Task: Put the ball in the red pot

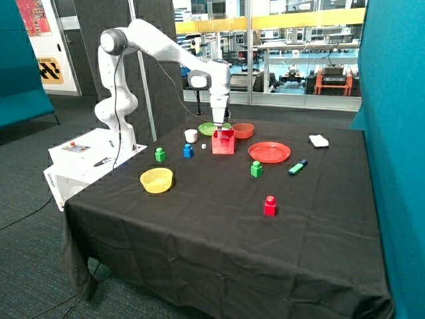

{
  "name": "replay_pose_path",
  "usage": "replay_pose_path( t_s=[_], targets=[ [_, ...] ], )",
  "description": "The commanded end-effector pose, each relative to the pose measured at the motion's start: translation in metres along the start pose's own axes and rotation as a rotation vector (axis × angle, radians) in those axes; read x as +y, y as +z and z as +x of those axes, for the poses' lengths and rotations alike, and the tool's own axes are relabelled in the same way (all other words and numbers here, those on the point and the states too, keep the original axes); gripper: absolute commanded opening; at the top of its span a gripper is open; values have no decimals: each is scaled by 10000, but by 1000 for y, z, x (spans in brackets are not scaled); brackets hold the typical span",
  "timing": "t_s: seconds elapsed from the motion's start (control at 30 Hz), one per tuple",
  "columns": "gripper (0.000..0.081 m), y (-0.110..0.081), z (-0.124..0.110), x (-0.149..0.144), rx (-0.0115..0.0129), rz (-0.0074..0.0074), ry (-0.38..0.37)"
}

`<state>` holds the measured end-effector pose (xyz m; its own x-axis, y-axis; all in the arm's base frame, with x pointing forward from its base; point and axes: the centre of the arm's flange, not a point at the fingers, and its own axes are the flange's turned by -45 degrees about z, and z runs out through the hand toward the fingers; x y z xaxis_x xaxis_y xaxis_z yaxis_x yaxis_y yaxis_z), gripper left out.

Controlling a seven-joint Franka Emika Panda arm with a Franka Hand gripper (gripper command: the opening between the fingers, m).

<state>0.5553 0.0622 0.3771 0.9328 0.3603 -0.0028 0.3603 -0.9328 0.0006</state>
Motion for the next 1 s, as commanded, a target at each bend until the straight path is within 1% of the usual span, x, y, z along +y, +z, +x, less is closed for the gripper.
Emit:
replay_pose_path(
  t_s=[0.0,0.33,0.6,0.8,0.97],
  targets=[
    [725,-9,-7,6,28,6,69],
    [708,-29,-20,30,28,7,337],
    [691,-44,-34,40,28,7,520],
    [687,-46,-46,49,28,7,652],
    [678,-43,-56,57,28,7,751]
  ],
)
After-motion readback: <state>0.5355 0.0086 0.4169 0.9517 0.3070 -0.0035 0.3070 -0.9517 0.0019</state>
